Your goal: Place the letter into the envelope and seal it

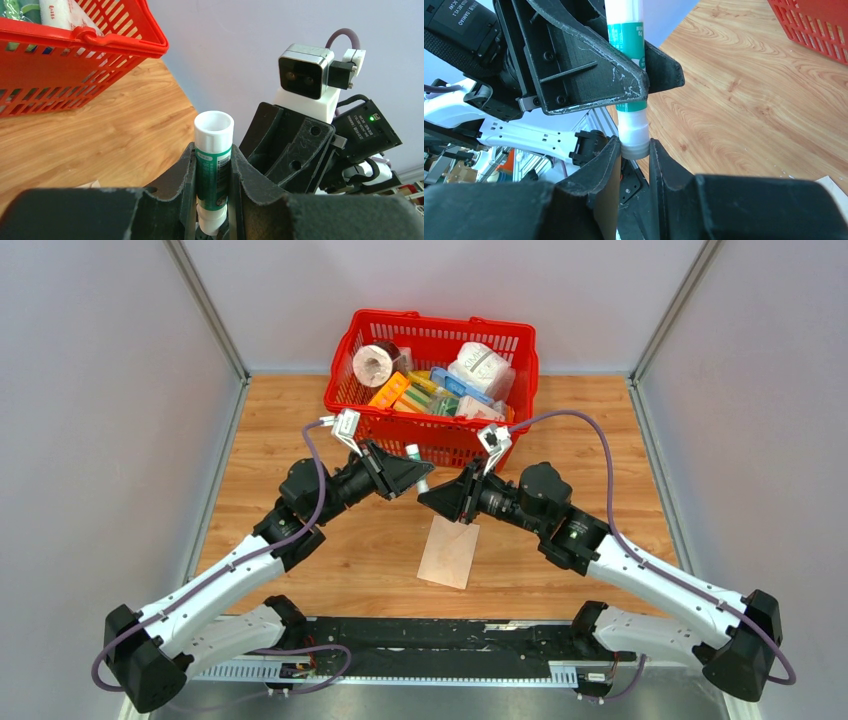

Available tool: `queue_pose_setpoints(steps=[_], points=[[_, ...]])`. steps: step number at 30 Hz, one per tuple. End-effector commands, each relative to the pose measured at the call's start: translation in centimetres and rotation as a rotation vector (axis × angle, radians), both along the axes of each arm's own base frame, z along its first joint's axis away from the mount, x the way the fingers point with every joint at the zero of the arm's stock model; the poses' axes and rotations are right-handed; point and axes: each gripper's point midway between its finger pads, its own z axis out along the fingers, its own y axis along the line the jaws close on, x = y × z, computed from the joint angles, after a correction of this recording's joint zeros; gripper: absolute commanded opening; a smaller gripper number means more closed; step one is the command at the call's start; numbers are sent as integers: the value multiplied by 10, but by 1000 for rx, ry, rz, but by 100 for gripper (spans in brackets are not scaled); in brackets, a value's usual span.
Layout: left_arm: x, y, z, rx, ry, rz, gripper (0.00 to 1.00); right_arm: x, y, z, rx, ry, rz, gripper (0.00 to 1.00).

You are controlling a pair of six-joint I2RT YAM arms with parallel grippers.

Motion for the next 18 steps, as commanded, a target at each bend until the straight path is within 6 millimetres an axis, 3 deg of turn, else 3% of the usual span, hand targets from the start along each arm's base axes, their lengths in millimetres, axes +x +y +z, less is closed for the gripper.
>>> queue_pose_setpoints(steps=[1,18], points=[[-3,-1,0,8,-13,-16,0,5,-6,39,107,-80,-43,16],[-1,-2,-12,34,-18,-14,0,23,1,47,175,-27,-110,15]])
